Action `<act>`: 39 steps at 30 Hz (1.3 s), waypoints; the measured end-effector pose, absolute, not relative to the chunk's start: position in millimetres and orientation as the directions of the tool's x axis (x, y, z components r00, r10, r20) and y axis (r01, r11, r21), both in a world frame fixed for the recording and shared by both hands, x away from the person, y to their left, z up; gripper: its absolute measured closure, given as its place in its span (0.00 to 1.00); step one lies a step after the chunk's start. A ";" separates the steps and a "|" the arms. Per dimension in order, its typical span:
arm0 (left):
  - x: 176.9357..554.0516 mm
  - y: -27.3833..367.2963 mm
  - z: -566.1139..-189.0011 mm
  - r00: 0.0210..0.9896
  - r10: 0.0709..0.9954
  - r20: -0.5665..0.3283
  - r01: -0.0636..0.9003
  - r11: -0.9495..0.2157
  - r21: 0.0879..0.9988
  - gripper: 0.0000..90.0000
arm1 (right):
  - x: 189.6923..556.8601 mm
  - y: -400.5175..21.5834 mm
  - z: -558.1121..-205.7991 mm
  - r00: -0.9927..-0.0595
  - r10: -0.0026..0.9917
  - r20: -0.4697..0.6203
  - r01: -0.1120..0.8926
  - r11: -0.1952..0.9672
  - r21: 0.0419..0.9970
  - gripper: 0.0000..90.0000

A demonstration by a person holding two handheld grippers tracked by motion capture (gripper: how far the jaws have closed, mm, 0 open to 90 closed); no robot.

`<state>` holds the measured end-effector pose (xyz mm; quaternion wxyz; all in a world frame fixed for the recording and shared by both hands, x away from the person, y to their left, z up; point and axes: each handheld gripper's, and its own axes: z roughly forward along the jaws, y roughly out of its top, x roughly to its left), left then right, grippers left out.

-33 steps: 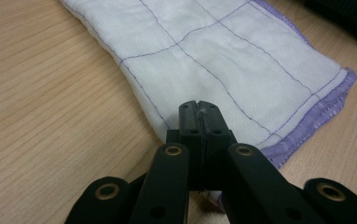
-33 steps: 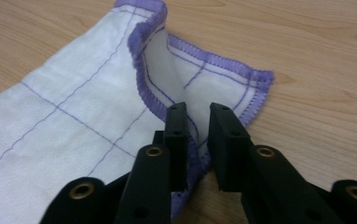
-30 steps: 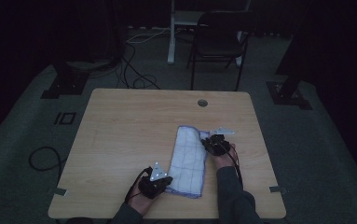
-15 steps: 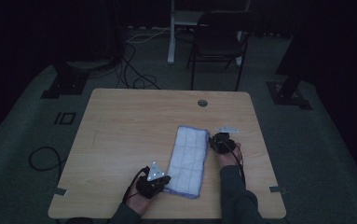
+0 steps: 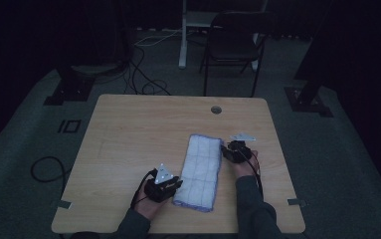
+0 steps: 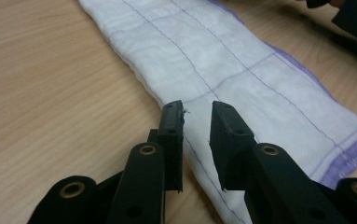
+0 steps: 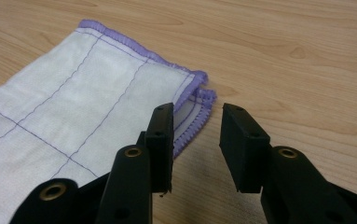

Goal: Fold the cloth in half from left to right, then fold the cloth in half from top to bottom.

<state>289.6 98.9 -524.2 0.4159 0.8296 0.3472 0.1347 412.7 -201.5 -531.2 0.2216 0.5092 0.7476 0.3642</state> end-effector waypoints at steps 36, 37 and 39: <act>345.1 95.8 -508.8 0.673 0.734 -0.094 0.462 -0.318 0.828 0.75 | 411.5 -198.2 -532.3 -0.428 0.903 0.048 0.601 0.244 0.761 0.65; 347.1 95.9 -508.4 0.670 0.736 -0.094 0.462 -0.315 0.829 0.74 | 411.5 -198.5 -532.2 -0.427 0.903 0.048 0.601 0.244 0.761 0.65; 351.0 96.2 -507.3 0.667 0.739 -0.097 0.461 -0.306 0.833 0.74 | 411.2 -199.2 -531.3 -0.425 0.904 0.048 0.600 0.241 0.763 0.65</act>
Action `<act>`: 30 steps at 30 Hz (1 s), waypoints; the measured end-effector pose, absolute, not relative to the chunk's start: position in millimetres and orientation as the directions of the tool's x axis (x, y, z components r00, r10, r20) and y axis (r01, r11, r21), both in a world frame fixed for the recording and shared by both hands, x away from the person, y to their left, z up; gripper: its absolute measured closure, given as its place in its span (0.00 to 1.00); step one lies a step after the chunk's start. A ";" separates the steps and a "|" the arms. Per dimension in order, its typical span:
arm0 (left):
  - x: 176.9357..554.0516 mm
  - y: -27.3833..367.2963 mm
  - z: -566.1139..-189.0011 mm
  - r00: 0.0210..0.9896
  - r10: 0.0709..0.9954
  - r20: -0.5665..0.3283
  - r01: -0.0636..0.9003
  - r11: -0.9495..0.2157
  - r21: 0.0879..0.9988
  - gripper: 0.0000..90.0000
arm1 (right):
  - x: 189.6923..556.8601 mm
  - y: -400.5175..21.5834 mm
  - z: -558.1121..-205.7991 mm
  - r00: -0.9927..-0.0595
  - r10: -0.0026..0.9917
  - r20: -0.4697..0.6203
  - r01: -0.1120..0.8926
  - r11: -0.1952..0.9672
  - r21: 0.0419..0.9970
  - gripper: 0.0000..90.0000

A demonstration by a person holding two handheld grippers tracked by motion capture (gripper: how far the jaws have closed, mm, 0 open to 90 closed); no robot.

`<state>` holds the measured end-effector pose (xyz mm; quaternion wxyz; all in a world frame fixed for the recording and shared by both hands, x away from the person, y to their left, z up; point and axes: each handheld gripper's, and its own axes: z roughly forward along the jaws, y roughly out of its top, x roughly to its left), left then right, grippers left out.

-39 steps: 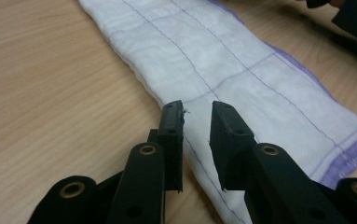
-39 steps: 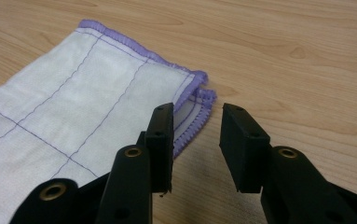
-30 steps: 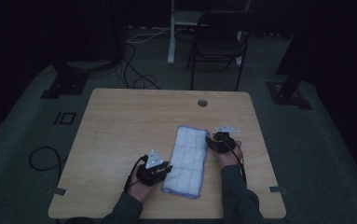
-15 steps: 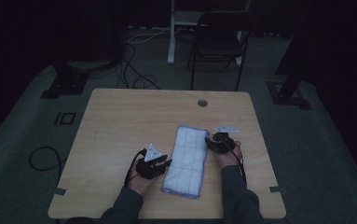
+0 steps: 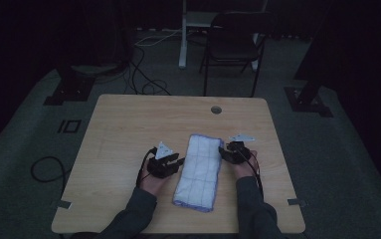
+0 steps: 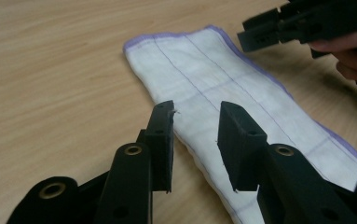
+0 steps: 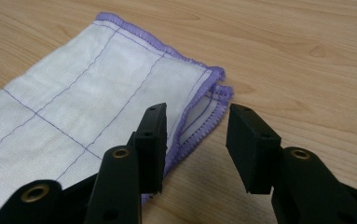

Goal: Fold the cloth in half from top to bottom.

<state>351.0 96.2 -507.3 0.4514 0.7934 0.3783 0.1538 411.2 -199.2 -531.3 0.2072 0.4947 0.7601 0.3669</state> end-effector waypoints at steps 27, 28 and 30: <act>405.9 81.2 -515.6 0.648 0.757 -0.083 0.477 -0.319 0.819 0.69 | 414.5 -201.4 -533.0 -0.409 0.910 0.070 0.609 0.215 0.764 0.65; 407.3 80.3 -516.1 0.646 0.759 -0.081 0.477 -0.319 0.819 0.69 | 414.5 -201.4 -533.0 -0.409 0.910 0.070 0.609 0.215 0.764 0.65; 411.4 78.7 -517.9 0.641 0.763 -0.081 0.482 -0.317 0.817 0.69 | 415.5 -202.2 -534.0 -0.402 0.913 0.074 0.612 0.207 0.764 0.65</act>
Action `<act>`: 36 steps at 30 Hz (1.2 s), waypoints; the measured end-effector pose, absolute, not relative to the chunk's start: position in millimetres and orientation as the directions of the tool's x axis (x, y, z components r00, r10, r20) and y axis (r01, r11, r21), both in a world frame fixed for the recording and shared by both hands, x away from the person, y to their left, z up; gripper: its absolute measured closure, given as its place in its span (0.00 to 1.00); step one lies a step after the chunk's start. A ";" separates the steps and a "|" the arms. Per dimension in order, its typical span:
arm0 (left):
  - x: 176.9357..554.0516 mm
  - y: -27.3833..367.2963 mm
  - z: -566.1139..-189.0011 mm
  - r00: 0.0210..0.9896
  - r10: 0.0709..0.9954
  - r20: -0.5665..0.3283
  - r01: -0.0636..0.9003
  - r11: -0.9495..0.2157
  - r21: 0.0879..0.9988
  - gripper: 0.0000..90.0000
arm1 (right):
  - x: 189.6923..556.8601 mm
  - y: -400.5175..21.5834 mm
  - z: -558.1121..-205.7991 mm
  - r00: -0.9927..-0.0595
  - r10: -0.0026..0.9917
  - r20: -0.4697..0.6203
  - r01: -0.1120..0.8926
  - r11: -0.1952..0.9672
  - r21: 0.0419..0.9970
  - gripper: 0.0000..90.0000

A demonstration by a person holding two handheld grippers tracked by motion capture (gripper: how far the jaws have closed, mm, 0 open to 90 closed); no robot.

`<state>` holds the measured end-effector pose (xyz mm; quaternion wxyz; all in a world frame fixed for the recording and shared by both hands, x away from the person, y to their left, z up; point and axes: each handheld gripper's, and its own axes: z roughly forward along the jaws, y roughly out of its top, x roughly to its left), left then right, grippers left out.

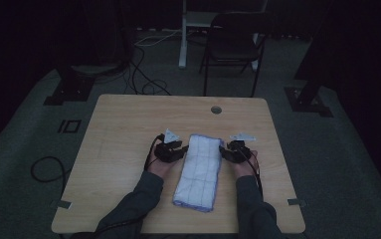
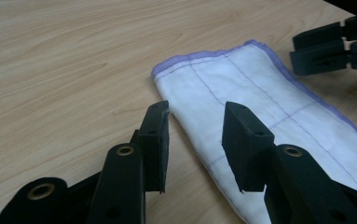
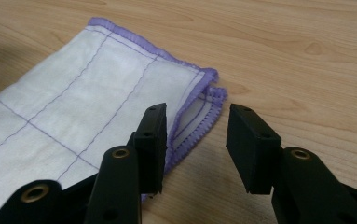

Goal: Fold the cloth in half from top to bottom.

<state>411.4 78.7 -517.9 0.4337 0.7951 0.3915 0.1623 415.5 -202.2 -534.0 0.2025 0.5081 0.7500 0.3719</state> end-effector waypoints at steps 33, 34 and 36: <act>474.6 45.1 -542.3 0.554 0.824 -0.120 0.604 -0.298 0.740 0.62 | 445.4 -186.2 -542.4 -0.337 0.937 0.088 0.658 0.168 0.734 0.61; 474.7 44.3 -542.3 0.553 0.826 -0.114 0.602 -0.300 0.740 0.65 | 444.9 -184.4 -541.9 -0.339 0.938 0.078 0.659 0.177 0.731 0.65; 474.5 42.8 -541.7 0.547 0.831 -0.103 0.603 -0.306 0.737 0.68 | 445.1 -183.9 -541.5 -0.341 0.937 0.079 0.660 0.179 0.729 0.68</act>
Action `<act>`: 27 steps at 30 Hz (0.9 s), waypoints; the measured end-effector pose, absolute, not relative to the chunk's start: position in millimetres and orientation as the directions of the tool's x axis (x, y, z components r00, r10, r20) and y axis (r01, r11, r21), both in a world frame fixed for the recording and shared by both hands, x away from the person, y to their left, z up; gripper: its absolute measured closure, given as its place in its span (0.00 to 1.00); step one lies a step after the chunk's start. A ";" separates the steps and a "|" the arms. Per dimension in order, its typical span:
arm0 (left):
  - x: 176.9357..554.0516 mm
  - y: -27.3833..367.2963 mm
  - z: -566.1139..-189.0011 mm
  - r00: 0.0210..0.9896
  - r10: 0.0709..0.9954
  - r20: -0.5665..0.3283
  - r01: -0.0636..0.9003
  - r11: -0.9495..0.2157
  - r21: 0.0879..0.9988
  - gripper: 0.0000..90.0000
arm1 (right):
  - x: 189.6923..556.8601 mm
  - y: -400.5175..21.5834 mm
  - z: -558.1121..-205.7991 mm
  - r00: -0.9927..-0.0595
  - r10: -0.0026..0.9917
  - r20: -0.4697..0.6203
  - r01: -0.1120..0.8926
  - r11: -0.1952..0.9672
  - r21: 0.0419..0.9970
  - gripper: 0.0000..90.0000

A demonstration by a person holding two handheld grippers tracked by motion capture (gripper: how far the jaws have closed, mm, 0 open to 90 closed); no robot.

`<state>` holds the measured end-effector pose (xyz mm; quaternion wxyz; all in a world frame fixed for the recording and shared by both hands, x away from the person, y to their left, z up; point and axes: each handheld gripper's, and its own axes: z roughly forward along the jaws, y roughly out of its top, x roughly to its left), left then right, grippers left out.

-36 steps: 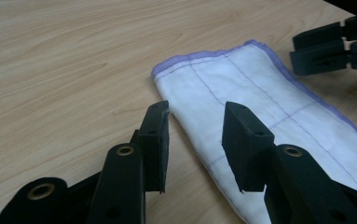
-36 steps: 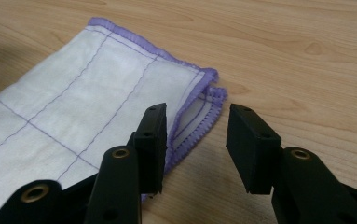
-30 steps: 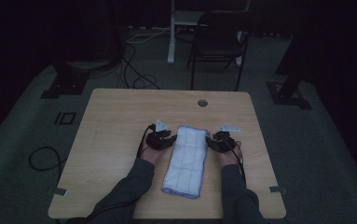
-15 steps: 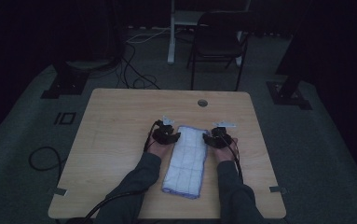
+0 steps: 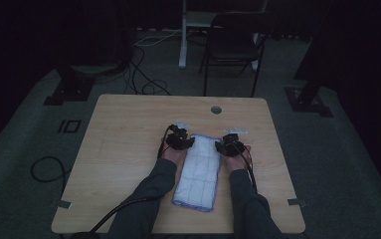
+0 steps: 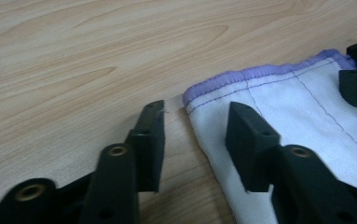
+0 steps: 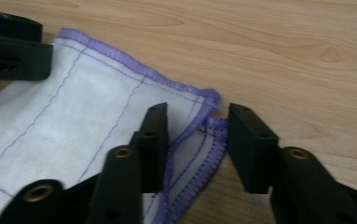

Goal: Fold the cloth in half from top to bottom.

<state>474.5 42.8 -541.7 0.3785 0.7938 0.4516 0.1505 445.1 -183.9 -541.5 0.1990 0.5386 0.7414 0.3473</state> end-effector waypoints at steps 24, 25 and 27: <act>477.8 46.5 -536.5 0.552 0.827 -0.104 0.633 -0.335 0.698 0.99 | 467.0 -172.4 -538.9 -0.394 0.914 0.101 0.670 0.210 0.712 0.93; 478.1 46.5 -536.4 0.551 0.828 -0.102 0.633 -0.335 0.698 0.99 | 467.8 -171.8 -538.7 -0.392 0.914 0.101 0.670 0.209 0.712 0.93; 479.1 46.8 -536.3 0.549 0.830 -0.100 0.633 -0.335 0.698 0.99 | 468.7 -171.4 -538.7 -0.391 0.915 0.101 0.671 0.208 0.712 0.93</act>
